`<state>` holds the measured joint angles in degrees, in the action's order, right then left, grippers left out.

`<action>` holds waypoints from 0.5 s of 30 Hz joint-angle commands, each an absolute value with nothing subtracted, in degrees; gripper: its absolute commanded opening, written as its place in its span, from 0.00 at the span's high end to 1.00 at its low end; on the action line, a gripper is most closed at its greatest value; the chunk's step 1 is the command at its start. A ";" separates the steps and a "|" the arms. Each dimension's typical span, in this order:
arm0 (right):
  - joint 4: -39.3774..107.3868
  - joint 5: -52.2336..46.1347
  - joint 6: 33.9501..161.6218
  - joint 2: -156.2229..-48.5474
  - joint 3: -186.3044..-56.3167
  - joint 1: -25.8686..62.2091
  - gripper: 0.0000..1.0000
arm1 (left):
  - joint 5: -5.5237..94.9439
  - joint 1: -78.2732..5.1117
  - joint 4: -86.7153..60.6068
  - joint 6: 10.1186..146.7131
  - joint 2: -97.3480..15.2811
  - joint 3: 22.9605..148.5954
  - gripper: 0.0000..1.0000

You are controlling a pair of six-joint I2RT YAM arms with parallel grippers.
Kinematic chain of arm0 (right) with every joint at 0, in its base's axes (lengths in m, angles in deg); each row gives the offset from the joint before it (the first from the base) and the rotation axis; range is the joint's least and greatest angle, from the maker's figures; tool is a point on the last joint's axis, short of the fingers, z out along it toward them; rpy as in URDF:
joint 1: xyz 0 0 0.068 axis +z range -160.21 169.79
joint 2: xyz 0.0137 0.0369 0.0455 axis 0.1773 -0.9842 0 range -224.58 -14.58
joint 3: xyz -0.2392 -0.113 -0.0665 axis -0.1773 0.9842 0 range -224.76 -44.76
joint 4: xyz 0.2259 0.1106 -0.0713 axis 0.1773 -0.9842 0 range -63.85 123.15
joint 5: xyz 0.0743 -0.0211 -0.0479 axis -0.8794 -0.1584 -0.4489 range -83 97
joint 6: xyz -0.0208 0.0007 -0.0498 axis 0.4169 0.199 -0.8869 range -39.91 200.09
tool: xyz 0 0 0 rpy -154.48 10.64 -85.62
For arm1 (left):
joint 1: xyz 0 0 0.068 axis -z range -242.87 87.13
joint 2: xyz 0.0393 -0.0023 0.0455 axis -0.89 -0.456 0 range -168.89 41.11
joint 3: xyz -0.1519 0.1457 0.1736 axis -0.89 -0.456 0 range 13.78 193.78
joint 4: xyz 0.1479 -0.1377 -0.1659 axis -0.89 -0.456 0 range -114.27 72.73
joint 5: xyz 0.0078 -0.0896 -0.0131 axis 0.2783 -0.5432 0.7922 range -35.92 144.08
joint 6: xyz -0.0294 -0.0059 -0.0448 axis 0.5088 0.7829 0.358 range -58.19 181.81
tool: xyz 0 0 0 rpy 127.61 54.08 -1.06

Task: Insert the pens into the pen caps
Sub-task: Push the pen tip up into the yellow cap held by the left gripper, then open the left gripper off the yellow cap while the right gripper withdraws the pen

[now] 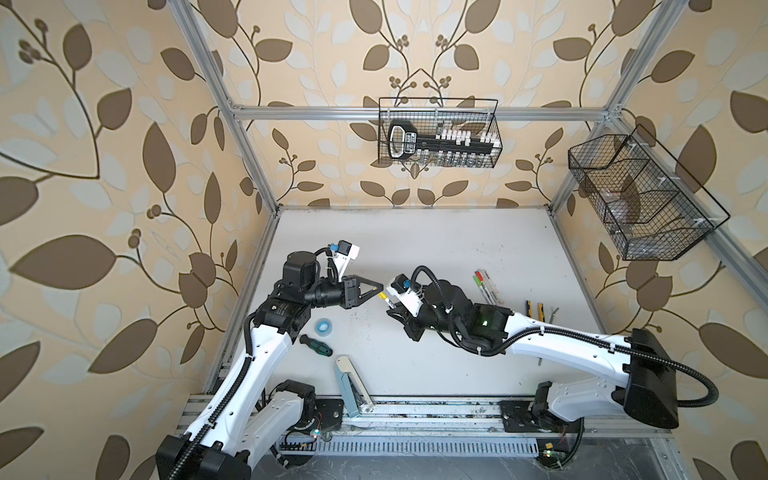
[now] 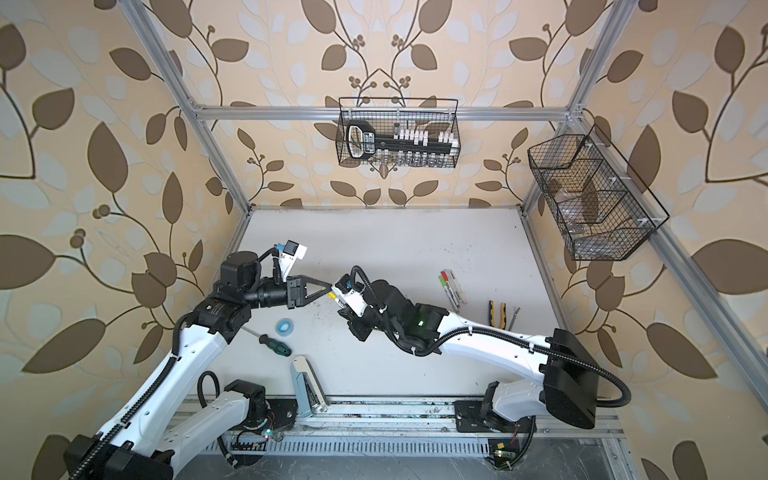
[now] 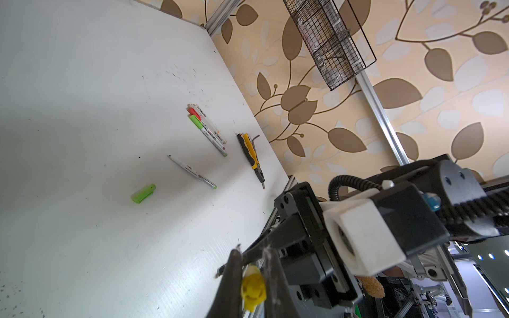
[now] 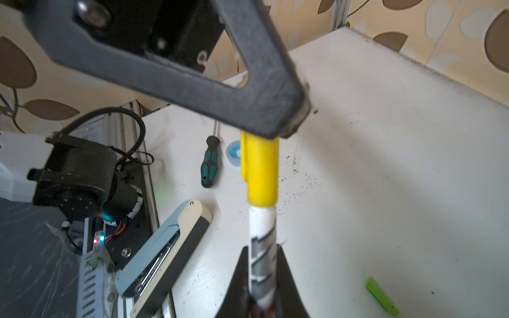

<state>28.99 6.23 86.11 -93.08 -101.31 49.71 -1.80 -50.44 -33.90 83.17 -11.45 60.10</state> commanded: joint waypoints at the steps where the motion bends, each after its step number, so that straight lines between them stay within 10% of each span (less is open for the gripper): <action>1: 34.82 4.40 81.80 -92.65 -106.61 49.96 1.00 | -5.56 -46.64 -37.88 79.27 -11.80 61.51 1.00; 15: 46.70 0.84 78.51 -89.86 -111.85 49.95 1.00 | -9.02 -43.28 -38.10 77.39 -11.54 60.97 1.00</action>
